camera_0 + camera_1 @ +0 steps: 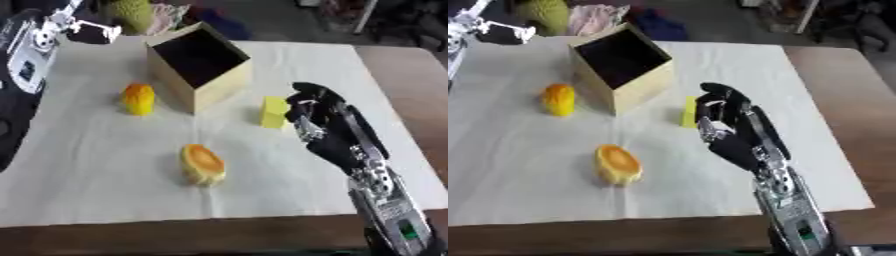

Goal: Pick up objects on the table and place them in the box.

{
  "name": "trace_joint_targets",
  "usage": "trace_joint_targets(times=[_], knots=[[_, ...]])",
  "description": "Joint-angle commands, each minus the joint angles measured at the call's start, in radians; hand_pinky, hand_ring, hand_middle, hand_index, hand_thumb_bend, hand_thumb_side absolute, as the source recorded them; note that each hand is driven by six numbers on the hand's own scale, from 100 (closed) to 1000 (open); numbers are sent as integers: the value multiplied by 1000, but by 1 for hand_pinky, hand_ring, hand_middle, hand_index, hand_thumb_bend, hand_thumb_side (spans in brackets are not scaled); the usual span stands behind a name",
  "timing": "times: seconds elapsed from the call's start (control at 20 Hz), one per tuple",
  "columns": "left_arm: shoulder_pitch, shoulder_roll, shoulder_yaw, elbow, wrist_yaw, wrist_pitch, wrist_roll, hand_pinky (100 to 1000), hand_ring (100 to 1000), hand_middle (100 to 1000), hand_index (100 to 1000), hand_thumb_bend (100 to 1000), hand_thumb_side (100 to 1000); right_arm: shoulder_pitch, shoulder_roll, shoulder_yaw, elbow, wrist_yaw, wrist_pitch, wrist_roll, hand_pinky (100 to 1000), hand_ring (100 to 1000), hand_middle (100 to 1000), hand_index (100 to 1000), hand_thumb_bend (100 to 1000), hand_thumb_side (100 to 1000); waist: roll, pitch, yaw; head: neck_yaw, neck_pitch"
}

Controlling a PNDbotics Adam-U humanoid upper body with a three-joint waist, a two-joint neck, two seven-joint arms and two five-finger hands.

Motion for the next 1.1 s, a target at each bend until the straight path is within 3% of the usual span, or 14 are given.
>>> trace_joint_targets(times=[0.05,0.35,0.6,0.65,0.8,1.1], knots=[[-35,-15,-28,-23,22,-38,-51,623,437,458,571,268,100,-12,-5,-1,-8,1,1,1,644,611,651,823,100,344,-3,-6,-5,3,-6],[-25,-80,-48,40,7,-88,-90,649,478,518,639,290,100,-11,-2,1,-7,-1,0,3,644,610,651,823,100,345,-4,-5,-14,7,-2],[-18,-112,-52,64,-28,-103,-83,718,586,660,811,444,100,-11,2,3,-6,-1,-1,5,644,610,652,823,100,345,-4,-4,-19,10,1],[-17,-112,-54,60,-34,-106,-79,725,595,671,822,455,100,-10,2,2,-5,-1,-1,5,644,610,652,823,100,345,-3,-4,-19,9,0],[-15,-102,-49,46,-32,-111,-68,752,627,711,852,518,217,-10,2,0,-5,-1,-1,3,645,611,652,823,100,346,-1,-3,-18,8,-3],[9,-16,-47,-73,73,-108,-110,751,603,680,822,500,214,-9,-2,-6,-4,2,-2,-2,645,610,652,823,100,346,6,-3,-5,-7,-1]])
